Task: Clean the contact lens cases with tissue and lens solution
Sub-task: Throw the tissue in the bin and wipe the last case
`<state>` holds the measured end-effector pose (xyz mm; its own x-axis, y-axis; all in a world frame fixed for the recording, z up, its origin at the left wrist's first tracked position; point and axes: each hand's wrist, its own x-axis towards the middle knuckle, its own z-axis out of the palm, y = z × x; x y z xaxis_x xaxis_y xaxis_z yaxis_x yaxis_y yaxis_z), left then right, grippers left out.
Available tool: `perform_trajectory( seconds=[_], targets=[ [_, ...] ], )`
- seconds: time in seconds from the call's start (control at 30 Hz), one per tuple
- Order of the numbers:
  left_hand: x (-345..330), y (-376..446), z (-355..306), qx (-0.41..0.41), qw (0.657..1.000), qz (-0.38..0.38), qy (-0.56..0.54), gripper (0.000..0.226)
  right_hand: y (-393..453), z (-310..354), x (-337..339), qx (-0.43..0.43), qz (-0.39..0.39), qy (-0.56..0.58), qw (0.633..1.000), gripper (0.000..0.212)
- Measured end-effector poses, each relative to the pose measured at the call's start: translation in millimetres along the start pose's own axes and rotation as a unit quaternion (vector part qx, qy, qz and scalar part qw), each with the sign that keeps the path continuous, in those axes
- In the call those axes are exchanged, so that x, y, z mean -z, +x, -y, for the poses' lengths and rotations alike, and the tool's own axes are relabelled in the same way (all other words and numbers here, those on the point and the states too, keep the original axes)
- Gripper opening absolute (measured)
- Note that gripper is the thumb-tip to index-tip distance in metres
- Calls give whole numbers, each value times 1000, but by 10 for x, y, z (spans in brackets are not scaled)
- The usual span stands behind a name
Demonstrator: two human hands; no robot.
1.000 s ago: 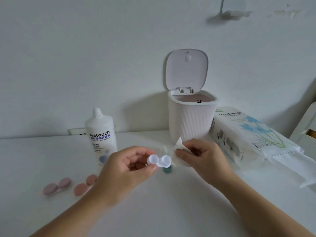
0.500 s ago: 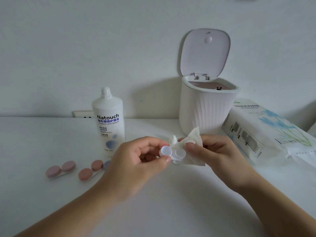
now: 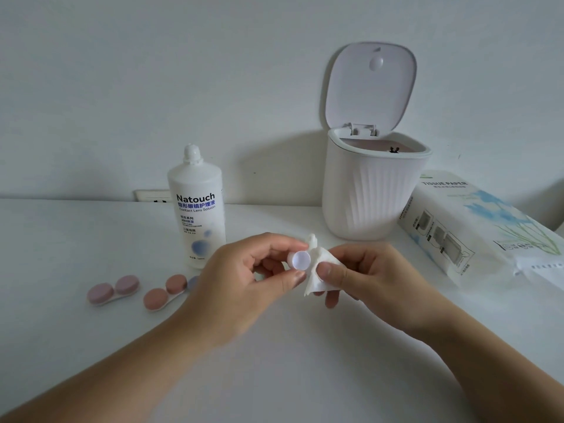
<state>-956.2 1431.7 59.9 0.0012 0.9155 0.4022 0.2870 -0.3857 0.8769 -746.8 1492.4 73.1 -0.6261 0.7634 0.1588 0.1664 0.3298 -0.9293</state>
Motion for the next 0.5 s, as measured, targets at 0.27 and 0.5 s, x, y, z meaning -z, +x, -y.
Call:
perform_trajectory(
  seconds=[0.27, 0.5],
  targets=[
    [-25, -42, -5, -84, 985, 7, 152, 23, -6, -19, 15, -18, 11, -33, 999, 24],
    [1, -49, -63, -103, 975, 22, 197, 24, -21, 15, 11, -14, 19, -36, 999, 24]
  ],
)
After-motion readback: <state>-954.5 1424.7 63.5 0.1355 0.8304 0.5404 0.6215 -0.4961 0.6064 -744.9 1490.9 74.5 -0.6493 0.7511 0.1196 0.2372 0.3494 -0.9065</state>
